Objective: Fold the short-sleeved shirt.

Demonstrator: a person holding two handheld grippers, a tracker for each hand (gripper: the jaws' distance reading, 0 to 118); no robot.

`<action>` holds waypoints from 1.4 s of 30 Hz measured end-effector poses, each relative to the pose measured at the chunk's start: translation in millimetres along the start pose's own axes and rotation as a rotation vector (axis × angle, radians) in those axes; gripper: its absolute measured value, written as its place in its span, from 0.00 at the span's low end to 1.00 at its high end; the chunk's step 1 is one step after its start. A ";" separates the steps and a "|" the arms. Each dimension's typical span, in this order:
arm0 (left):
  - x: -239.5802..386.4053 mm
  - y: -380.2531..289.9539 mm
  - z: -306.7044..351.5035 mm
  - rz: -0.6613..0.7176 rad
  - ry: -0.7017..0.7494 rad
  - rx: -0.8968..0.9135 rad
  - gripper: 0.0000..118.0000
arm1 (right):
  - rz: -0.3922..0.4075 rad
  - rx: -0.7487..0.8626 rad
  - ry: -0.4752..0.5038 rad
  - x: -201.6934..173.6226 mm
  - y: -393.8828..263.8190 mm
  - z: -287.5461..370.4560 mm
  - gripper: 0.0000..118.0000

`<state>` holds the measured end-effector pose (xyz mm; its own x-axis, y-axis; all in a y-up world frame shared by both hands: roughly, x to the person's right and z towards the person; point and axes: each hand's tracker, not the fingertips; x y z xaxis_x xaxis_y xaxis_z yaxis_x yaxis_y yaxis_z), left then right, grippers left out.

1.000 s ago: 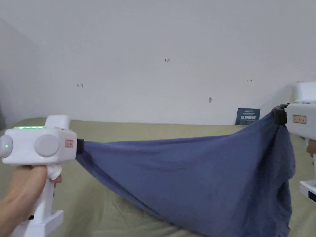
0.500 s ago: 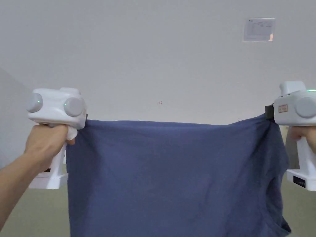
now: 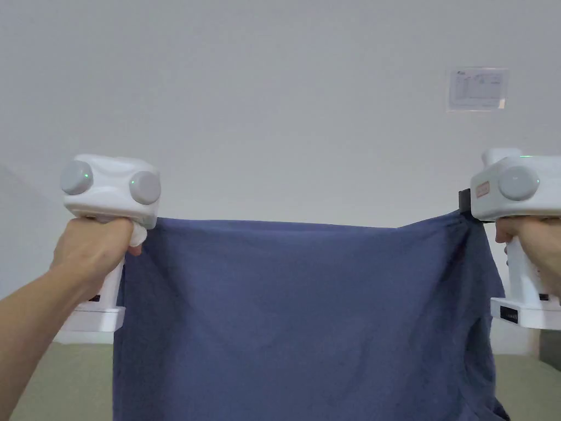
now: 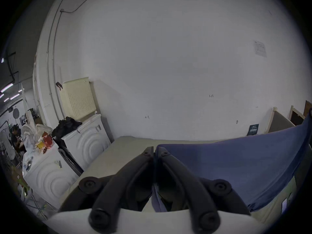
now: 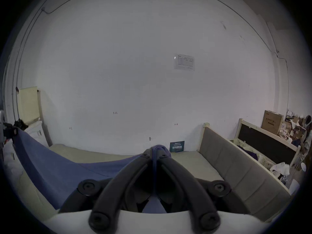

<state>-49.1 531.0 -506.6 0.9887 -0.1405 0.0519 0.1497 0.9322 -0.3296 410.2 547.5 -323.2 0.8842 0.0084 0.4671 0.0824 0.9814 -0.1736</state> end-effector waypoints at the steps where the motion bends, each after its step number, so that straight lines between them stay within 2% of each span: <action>1: 3.3 -0.8 -6.2 0.002 0.007 0.000 0.03 | 0.024 -0.009 -0.010 -3.7 -1.7 -8.4 0.03; 3: 10.5 -5.5 -20.9 -0.012 0.010 -0.010 0.03 | 0.038 -0.013 -0.027 -7.7 -9.1 -22.5 0.03; 6: 19.9 -22.1 -43.4 -0.023 0.019 -0.027 0.03 | -0.007 -0.029 -0.008 -7.1 -31.7 -42.9 0.03; 9: 27.4 -48.3 -67.8 -0.016 0.023 -0.037 0.03 | 0.017 -0.051 -0.013 -10.2 -64.2 -60.3 0.03; 18: 36.5 -170.1 -101.0 -0.034 -0.008 -0.088 0.03 | -0.005 -0.096 -0.016 -8.8 -194.4 -65.5 0.03; 25: 19.2 -253.1 -65.0 -0.031 -0.073 -0.146 0.03 | -0.003 -0.166 0.005 14.2 -276.1 -4.0 0.03; 30: -5.0 -317.0 -5.0 -0.037 -0.105 -0.210 0.03 | -0.034 -0.232 0.042 29.5 -322.0 64.5 0.03; 31: -9.8 -329.4 5.8 -0.033 -0.112 -0.224 0.03 | -0.023 -0.270 0.070 31.5 -329.1 78.8 0.03; 33: -21.0 -356.8 31.9 -0.036 -0.125 -0.251 0.03 | -0.008 -0.281 0.065 34.8 -350.0 110.2 0.03; 36: -38.5 -392.6 70.4 -0.044 -0.144 -0.288 0.03 | -0.005 -0.316 0.085 41.6 -381.7 157.0 0.03; 38: -50.3 -415.7 93.1 -0.054 -0.158 -0.313 0.03 | -0.031 -0.355 0.100 47.5 -404.5 185.9 0.03; 42: -68.0 -458.3 131.0 -0.079 -0.179 -0.371 0.03 | -0.014 -0.401 0.101 55.7 -449.7 232.6 0.03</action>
<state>-185.3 157.0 -235.6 0.9630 -0.1165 0.2429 0.2484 0.7328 -0.6335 315.3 151.3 -17.4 0.9209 -0.0429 0.3873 0.2496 0.8283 -0.5016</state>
